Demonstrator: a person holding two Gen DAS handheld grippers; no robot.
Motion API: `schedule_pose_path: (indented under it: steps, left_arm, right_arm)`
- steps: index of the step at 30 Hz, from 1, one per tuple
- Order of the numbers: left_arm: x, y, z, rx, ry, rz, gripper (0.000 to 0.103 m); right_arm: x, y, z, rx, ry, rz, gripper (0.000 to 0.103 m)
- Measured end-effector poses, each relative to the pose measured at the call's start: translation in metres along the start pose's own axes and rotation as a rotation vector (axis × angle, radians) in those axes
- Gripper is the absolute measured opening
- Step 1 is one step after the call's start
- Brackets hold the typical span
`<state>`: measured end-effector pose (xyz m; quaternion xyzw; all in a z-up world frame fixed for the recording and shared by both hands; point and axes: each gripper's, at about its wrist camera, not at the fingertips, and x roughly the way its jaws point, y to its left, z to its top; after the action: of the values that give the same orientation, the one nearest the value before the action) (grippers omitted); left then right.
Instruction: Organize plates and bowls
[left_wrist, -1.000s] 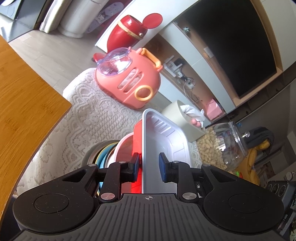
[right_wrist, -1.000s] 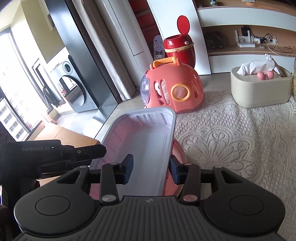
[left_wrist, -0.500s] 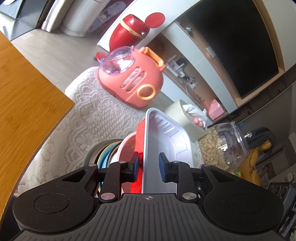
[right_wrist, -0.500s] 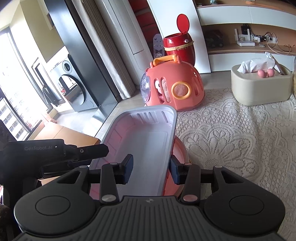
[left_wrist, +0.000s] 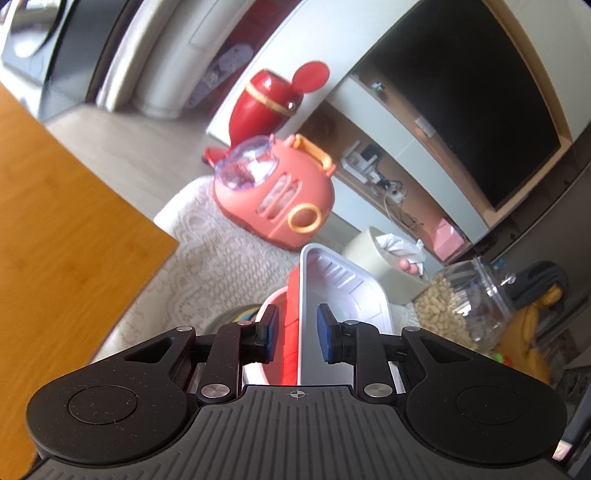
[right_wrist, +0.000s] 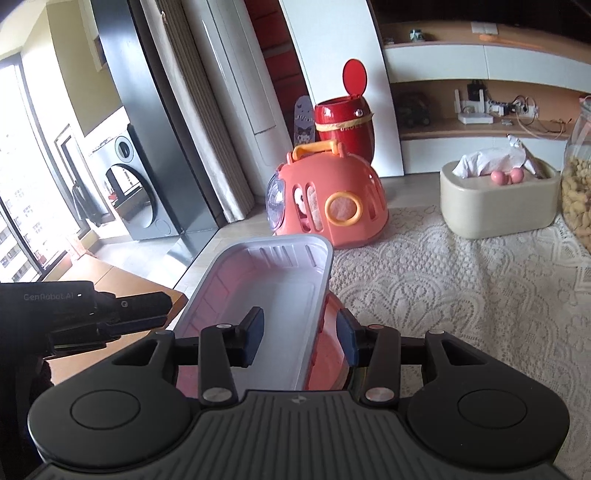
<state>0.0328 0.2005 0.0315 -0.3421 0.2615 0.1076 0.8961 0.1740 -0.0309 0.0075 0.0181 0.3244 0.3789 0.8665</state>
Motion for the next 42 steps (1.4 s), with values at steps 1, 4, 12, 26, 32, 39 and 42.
schedule_pose_path:
  steps: [1,4,12,26,32,39,42]
  left_arm:
    - [-0.006,-0.005,-0.004,0.040,-0.023,0.022,0.026]
    - [-0.022,-0.025,-0.026,0.191,-0.074,0.091,0.026]
    - [-0.034,-0.052,-0.110,0.424,0.010,0.190,0.018]
    - [-0.047,-0.092,-0.168,0.519,0.075,0.268,0.018]
    - [-0.051,-0.099,-0.175,0.528,0.093,0.267,0.018]
    - [-0.057,-0.099,-0.177,0.523,0.088,0.257,0.018]
    - [-0.057,-0.098,-0.176,0.515,0.089,0.254,0.018]
  right_arm:
    - [-0.005,0.000,-0.001,0.003,-0.011,-0.001,0.043]
    - [-0.022,-0.002,-0.009,0.015,-0.039,-0.002,0.048]
    - [-0.077,0.011,-0.071,-0.095,-0.145,-0.095,0.081]
    - [-0.087,-0.005,-0.143,0.023,0.047,-0.171,0.082]
    - [-0.097,-0.004,-0.146,0.020,0.026,-0.179,0.082]
    - [-0.099,-0.001,-0.145,0.006,0.030,-0.172,0.082]
    - [-0.099,-0.001,-0.144,0.004,0.030,-0.172,0.082]
